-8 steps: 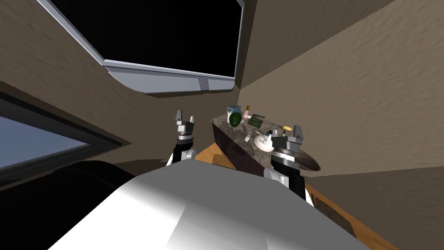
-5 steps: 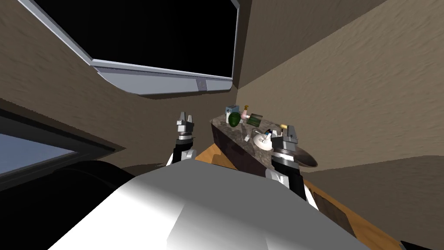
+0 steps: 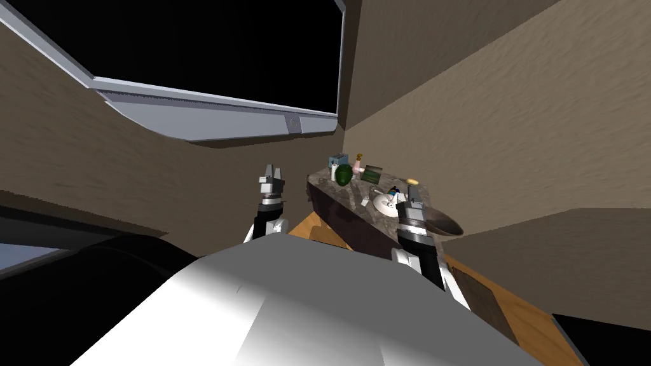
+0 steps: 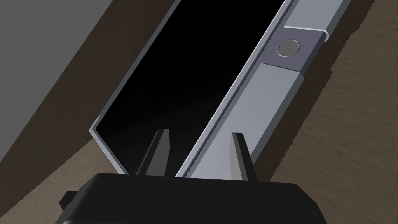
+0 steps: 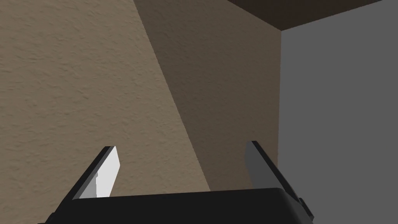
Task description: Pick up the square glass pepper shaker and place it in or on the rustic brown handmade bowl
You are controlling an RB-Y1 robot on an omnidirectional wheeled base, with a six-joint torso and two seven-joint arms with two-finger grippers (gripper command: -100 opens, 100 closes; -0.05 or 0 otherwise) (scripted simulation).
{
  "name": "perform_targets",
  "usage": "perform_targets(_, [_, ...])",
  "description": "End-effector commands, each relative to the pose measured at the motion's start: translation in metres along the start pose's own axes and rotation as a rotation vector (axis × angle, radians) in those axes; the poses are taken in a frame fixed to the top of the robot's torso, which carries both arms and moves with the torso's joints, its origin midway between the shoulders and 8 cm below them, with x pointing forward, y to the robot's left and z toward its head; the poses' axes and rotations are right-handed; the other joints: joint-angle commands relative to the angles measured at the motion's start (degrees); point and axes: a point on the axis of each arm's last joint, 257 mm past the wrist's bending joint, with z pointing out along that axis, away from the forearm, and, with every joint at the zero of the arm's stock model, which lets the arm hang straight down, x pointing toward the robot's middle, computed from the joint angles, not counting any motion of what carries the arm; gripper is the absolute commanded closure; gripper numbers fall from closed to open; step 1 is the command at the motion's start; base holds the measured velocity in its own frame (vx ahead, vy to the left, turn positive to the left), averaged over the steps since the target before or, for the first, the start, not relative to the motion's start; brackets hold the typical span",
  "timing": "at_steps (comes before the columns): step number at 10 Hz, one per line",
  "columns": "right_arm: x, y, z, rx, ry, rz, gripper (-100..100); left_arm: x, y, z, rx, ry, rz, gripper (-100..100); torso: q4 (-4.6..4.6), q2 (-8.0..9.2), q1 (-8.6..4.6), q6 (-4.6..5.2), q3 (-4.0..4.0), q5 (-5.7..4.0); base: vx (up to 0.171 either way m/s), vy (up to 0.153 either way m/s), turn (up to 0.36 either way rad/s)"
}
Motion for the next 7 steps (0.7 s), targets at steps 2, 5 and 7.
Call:
perform_targets(2, [0.003,-0.009,-0.002,0.008,0.024,-0.103,-100,0.0,0.0,0.0,0.0,0.0,0.0,0,0.0,-0.03,-0.01,0.0,-0.01,0.0,0.022,0.112,-0.147])
perform_targets(5, [0.009,-0.032,-0.006,0.028,0.071,-0.288,-100,0.0,0.0,0.0,0.0,0.0,0.0,0,-0.01,-0.04,-0.06,-0.01,-0.02,-0.02,0.018,0.116,-0.188])
perform_targets(7, [0.01,-0.04,-0.007,0.035,0.087,-0.367,-100,0.0,0.0,0.0,0.0,0.0,0.0,0,-0.02,-0.11,-0.12,-0.04,-0.06,-0.01,0.032,0.101,-0.12])
